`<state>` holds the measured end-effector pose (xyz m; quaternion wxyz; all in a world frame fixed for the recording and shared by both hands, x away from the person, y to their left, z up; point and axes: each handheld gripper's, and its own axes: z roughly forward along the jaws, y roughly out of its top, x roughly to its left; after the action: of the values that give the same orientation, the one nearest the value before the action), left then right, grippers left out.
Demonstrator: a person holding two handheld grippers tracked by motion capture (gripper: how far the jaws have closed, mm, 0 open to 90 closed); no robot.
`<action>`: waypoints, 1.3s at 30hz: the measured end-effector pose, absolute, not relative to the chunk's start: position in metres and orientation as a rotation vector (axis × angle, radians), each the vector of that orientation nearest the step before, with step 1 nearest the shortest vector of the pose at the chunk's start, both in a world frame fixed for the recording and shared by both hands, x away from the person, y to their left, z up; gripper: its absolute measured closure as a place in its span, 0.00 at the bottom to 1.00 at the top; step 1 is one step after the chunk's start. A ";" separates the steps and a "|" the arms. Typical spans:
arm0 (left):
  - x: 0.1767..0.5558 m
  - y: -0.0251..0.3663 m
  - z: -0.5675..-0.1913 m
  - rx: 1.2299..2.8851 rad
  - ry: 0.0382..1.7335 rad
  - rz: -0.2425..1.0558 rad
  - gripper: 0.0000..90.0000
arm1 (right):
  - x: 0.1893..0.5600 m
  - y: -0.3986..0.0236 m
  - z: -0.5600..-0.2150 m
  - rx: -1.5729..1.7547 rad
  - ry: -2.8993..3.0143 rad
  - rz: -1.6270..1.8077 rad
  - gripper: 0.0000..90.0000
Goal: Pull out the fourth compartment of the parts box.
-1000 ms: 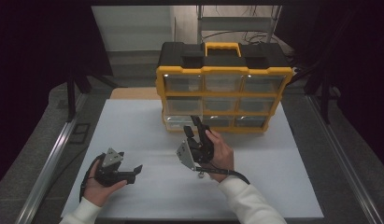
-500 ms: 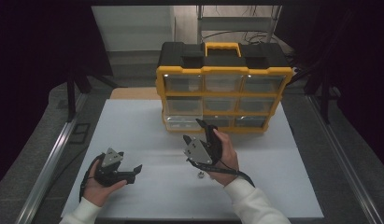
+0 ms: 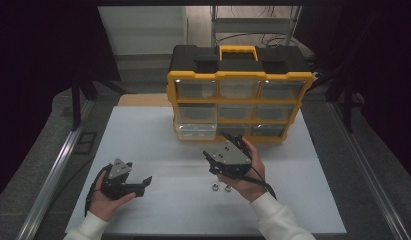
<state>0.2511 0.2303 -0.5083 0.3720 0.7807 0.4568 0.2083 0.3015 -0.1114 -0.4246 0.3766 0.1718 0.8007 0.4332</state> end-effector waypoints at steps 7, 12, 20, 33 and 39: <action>0.250 0.229 -0.506 1.994 1.162 0.526 0.15 | 0.302 -0.122 -0.427 0.499 2.125 1.166 0.26; 0.250 0.230 -0.507 1.995 1.155 0.523 0.15 | 0.300 -0.136 -0.431 0.585 2.174 1.205 0.26; 0.249 0.233 -0.507 1.992 1.161 0.519 0.15 | 0.296 -0.150 -0.438 0.631 2.188 1.182 0.27; 0.252 0.231 -0.506 2.001 1.156 0.533 0.14 | 0.300 -0.182 -0.451 0.747 2.200 1.201 0.26; 0.251 0.229 -0.507 2.007 1.156 0.537 0.14 | 0.301 -0.198 -0.457 0.815 2.206 1.183 0.26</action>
<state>0.2513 0.2292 -0.5066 0.3730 0.7832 0.4511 0.2096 0.3015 -0.1979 -0.4572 0.2519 0.2995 0.8111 0.4348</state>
